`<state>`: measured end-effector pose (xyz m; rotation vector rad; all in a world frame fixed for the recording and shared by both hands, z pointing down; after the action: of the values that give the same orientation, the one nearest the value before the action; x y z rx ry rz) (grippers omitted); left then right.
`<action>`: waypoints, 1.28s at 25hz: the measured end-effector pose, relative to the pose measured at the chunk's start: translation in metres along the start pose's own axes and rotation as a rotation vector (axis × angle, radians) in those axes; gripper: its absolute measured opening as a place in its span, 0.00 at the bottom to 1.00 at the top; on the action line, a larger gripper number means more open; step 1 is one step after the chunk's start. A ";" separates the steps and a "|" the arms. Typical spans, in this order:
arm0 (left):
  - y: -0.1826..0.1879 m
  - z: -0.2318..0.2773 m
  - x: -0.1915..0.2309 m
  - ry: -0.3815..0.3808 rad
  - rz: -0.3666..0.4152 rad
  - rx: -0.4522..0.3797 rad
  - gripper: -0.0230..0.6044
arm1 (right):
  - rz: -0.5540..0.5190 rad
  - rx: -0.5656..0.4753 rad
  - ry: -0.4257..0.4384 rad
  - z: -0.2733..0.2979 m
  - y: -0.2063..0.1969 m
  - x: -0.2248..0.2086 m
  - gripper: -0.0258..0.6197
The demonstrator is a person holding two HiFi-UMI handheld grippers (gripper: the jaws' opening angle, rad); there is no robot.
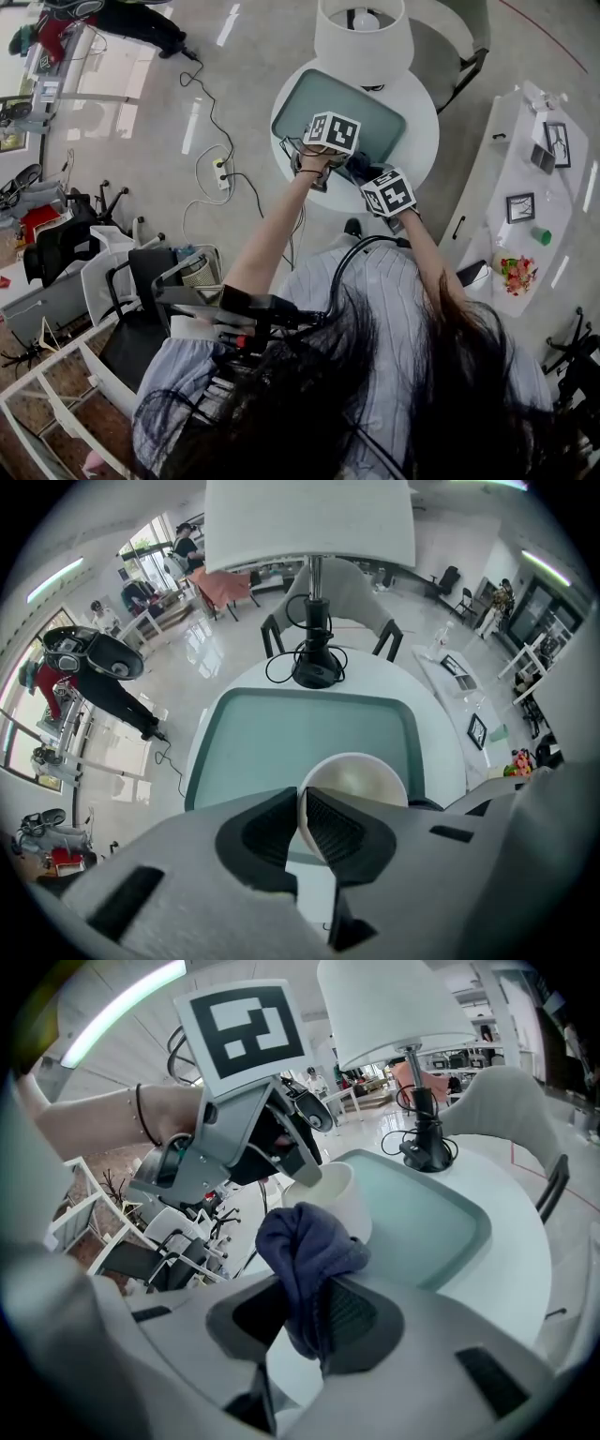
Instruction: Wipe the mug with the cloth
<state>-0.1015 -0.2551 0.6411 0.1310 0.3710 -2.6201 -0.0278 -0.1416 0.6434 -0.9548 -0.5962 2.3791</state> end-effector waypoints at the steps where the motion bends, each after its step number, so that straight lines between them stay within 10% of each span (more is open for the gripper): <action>1: 0.000 -0.001 0.000 -0.002 0.006 -0.016 0.11 | 0.004 -0.002 -0.002 -0.001 0.000 -0.001 0.19; 11: -0.010 -0.038 0.007 0.034 0.151 -0.192 0.11 | 0.036 -0.080 -0.037 -0.026 0.016 -0.002 0.19; 21: -0.031 -0.099 0.010 -0.082 -0.098 -0.418 0.11 | 0.017 -0.156 -0.079 -0.055 0.029 0.017 0.19; 32: -0.091 -0.137 0.005 -0.142 -0.163 -0.541 0.11 | 0.006 -0.211 -0.096 -0.064 0.020 0.075 0.19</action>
<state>-0.1462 -0.1417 0.5307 -0.2746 1.0540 -2.5602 -0.0337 -0.0993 0.5526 -0.9335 -0.8972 2.4130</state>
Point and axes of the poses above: the fingertips, and each gripper's own axes: z forward along the fingers, x to its left, y out of its top, the point moved 3 cm from there along -z, backward along the fingers, and after that the axes turned 6 degrees about y, right-handed, at the moved point
